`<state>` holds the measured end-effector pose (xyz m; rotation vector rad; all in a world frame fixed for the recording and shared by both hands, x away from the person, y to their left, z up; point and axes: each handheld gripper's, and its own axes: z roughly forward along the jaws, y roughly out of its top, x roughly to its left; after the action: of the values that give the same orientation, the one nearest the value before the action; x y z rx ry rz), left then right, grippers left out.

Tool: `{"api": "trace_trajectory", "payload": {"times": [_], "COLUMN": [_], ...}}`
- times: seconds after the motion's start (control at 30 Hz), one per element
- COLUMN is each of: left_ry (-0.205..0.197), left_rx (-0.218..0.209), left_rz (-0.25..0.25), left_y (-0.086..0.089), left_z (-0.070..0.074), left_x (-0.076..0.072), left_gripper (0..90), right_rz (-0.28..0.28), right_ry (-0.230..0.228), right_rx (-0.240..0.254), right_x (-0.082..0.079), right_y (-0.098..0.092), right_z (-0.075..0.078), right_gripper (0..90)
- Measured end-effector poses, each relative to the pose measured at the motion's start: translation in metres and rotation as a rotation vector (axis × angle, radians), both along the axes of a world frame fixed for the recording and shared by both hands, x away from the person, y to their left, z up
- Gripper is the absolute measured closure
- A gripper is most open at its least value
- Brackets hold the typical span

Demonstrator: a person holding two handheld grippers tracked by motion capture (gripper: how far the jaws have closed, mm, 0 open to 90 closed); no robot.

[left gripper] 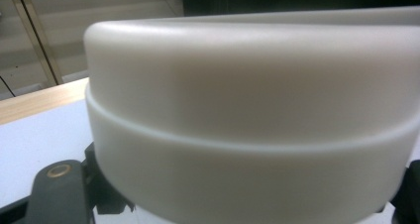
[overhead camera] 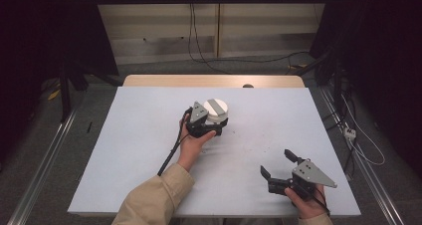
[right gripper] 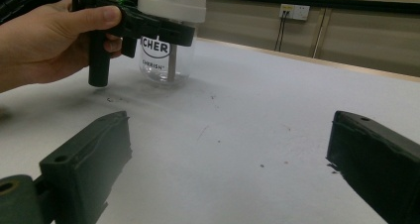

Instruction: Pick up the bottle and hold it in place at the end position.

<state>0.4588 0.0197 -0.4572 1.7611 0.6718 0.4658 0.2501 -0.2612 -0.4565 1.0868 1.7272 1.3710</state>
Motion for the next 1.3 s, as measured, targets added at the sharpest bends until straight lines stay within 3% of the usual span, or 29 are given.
{"api": "trace_trajectory", "payload": {"times": [0.33,0.43,0.7,1.1,1.17,1.3], "left_ry": [-0.015,0.0,0.017,0.015,0.039,0.048], "left_rx": [0.025,0.016,0.042,0.063,0.066,0.068], "left_rz": [-0.009,-0.009,-0.032,-0.04,-0.046,-0.048], "left_y": [0.0,0.003,0.01,0.012,0.013,0.014], "left_z": [-0.002,-0.002,-0.001,-0.002,-0.004,-0.003], "left_x": [-0.001,-0.003,-0.008,-0.008,-0.007,-0.008], "left_gripper": [18.2,18.2,18.1,17.6,16.6,16.9], "right_rz": [0.001,0.003,0.006,0.009,0.017,0.025], "right_ry": [0.006,0.008,0.011,0.019,0.023,0.021], "right_rx": [0.0,0.005,0.006,0.008,0.007,-0.001], "right_x": [0.001,0.001,0.005,0.015,0.016,0.018], "right_y": [0.001,0.001,0.005,0.013,0.015,0.018], "right_z": [0.0,0.0,0.001,0.001,0.001,0.002], "right_gripper": [2.9,2.8,2.9,3.1,3.1,3.1]}}
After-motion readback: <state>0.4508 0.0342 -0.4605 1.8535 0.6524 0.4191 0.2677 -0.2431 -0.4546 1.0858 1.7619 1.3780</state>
